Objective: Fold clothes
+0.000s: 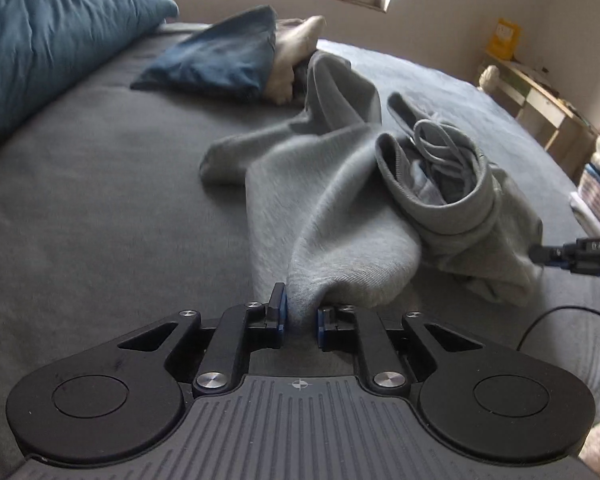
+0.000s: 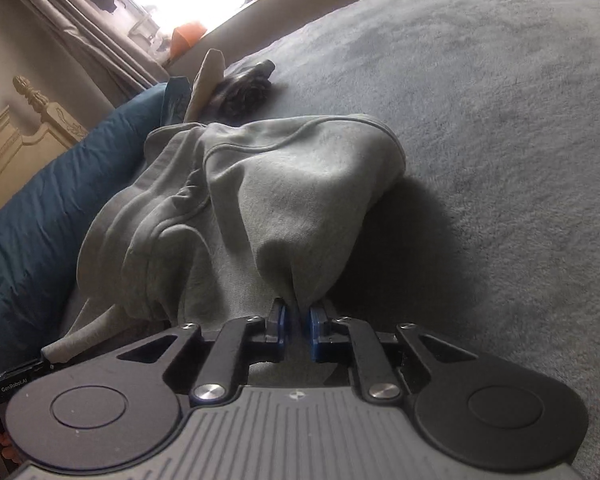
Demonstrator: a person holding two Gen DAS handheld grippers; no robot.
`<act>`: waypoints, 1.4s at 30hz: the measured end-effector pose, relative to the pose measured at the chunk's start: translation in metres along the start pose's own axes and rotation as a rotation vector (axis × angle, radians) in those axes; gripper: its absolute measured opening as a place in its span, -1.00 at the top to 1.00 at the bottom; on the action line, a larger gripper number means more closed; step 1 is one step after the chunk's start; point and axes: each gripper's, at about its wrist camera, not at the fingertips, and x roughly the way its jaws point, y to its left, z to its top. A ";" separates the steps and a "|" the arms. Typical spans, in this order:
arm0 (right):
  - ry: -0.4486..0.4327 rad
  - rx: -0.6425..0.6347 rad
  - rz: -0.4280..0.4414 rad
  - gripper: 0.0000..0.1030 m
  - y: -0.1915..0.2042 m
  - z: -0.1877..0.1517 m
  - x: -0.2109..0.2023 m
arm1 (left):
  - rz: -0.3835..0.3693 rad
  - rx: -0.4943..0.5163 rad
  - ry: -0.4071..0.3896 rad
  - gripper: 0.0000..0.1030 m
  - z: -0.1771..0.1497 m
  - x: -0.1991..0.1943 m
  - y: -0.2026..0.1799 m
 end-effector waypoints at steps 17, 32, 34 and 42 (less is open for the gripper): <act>-0.082 -0.709 0.033 -0.99 0.158 -0.010 0.030 | -0.007 -0.004 -0.143 -0.58 0.067 0.067 0.009; -0.149 -0.607 -0.071 0.26 0.128 0.003 0.018 | -0.192 0.171 0.026 0.95 0.048 0.105 -0.007; -0.192 -0.485 -0.015 0.27 0.110 0.014 -0.011 | -0.259 0.229 0.030 0.95 0.034 0.091 -0.017; -0.341 -0.103 0.086 0.27 0.019 0.037 -0.092 | -0.674 0.417 0.250 0.95 -0.041 0.059 -0.089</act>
